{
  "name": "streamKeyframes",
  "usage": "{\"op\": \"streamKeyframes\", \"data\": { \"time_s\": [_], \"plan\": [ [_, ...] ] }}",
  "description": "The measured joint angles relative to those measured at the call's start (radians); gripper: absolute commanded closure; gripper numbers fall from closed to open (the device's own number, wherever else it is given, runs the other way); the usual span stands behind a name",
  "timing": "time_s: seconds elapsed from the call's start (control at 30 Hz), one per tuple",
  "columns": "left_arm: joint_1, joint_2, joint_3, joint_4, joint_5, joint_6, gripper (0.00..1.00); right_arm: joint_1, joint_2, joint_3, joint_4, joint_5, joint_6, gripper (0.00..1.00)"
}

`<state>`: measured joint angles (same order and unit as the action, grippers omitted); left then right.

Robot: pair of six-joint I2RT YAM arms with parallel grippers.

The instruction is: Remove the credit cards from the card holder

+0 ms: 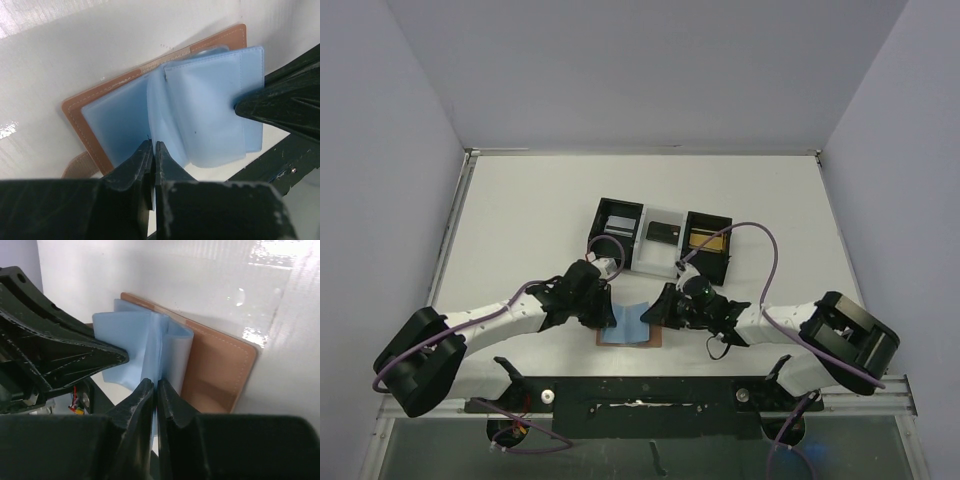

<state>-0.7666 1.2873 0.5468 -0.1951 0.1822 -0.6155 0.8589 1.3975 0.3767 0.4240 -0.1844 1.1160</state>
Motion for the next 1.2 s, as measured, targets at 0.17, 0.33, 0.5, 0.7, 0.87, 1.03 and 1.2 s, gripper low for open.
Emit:
{"op": "streamKeyframes", "data": {
  "time_s": [0.17, 0.33, 0.5, 0.7, 0.87, 1.03, 1.2],
  "plan": [
    [-0.002, 0.002, 0.000, 0.007, -0.008, -0.007, 1.00, 0.000, 0.024, 0.021, 0.026, -0.026, 0.004, 1.00],
    [-0.005, 0.000, -0.002, 0.011, -0.018, -0.014, 1.00, -0.003, 0.028, 0.009, 0.105, -0.063, 0.034, 1.00],
    [-0.005, -0.019, -0.008, 0.014, -0.023, -0.024, 1.00, -0.042, 0.095, -0.060, 0.358, -0.159, 0.129, 1.00],
    [-0.005, -0.025, -0.008, 0.014, -0.024, -0.029, 1.00, -0.060, 0.179, -0.061, 0.452, -0.216, 0.167, 0.94],
    [-0.005, -0.029, -0.008, 0.012, -0.026, -0.030, 0.82, -0.058, 0.147, -0.011, 0.280, -0.198, 0.103, 0.69],
    [-0.005, -0.045, -0.005, -0.014, -0.038, -0.028, 0.65, -0.047, 0.005, 0.054, -0.029, -0.064, 0.001, 0.57],
    [-0.005, -0.046, 0.032, -0.089, -0.056, -0.020, 0.56, -0.048, -0.015, 0.060, -0.147, -0.017, -0.042, 0.61]
  ]
}}
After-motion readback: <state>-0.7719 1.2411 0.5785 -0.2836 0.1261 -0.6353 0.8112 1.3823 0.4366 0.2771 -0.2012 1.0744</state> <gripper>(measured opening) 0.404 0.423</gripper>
